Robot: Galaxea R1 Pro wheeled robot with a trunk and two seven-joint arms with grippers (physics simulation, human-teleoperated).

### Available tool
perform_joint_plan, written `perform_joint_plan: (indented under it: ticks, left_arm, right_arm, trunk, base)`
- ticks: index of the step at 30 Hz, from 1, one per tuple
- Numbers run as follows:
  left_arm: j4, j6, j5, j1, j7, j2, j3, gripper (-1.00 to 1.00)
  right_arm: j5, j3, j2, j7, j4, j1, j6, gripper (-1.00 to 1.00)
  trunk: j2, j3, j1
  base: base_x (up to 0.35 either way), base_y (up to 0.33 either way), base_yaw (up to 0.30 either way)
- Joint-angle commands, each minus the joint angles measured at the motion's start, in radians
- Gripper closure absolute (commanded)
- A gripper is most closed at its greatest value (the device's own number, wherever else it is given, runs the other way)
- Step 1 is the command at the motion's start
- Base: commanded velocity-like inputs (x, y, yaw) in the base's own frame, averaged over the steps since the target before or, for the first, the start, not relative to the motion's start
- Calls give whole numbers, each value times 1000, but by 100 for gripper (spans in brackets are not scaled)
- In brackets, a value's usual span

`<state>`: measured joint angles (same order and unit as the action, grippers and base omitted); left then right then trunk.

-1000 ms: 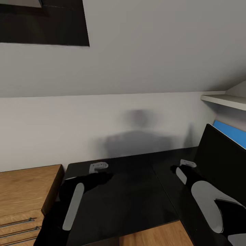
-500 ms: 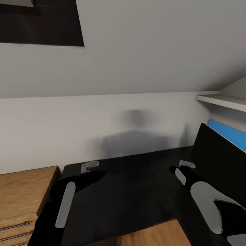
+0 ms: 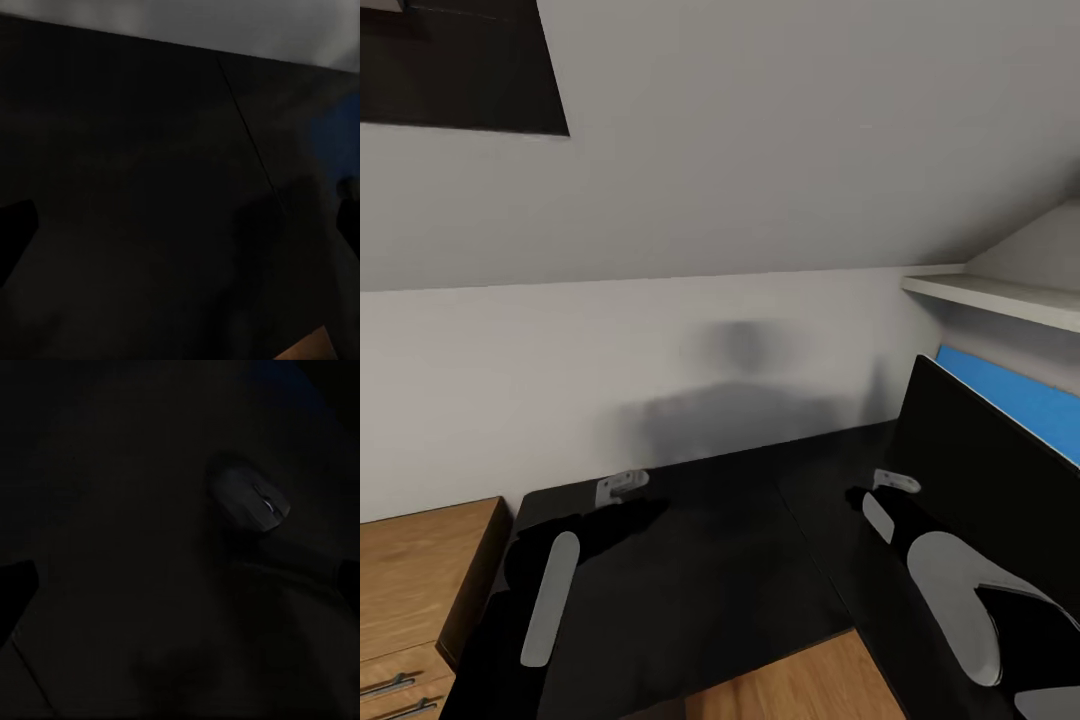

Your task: In the bedroom, organize the workspace by keeping the computer under the desk, ensuring the monitor is on the desk, placing the keyboard on the desk next to the monitor, placing the mouse on the desk next to the keyboard, moving the folder from the swivel chair onto the desk next to the mouse, stacking the notebook on top of the folder with the pen on top of the notebook, and positioning the swivel chair next to the desk.

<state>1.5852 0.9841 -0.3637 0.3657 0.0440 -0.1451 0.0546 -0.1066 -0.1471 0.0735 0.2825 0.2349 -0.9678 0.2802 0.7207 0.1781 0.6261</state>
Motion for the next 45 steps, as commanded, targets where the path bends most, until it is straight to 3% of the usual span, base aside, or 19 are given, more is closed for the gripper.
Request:
perform_joint_plan:
  ticks: [1,9,18,24,30,31,36,45]
  left_arm:
    - [1,5,-8,1,5,-1,2,-100]
    - [1,3,-8,1,6,-1,4,-100]
    - [1,4,-8,1,8,1,8,-100]
    - [0,0,-5,1,10,2,10,-100]
    - [-2,-19,-3,1,14,2,12,-100]
    - [-2,-59,-3,1,20,3,36,-100]
    - [-1,-81,-6,1,20,2,99,-100]
    - [4,-88,-8,1,19,2,146,-100]
  right_arm:
    - [-8,3,-6,5,2,0,1,-100]
    - [-2,9,-48,4,0,2,-34,-100]
    - [-2,10,-58,5,0,4,-36,-100]
    - [-2,9,-91,7,-1,27,-50,-100]
    - [-3,9,-104,11,-11,76,-121,-100]
    - [-2,9,-105,12,-15,107,-162,-100]
    - [-3,9,-107,13,-26,122,-179,-100]
    - [-2,9,-120,7,-82,128,-184,-100]
  trunk:
    - [1,2,0]
    - [1,2,0]
    - [1,2,0]
    - [1,2,0]
    - [1,0,0]
    - [1,-1,0]
    - [1,-5,0]
    - [1,-9,0]
  base:
    - [0,0,-13]
    - [-26,0,-4]
    - [-287,0,0]
    - [-332,0,0]
    - [-213,0,-45]
    - [-37,0,-209]
    - [-19,0,-231]
    - [-3,0,-153]
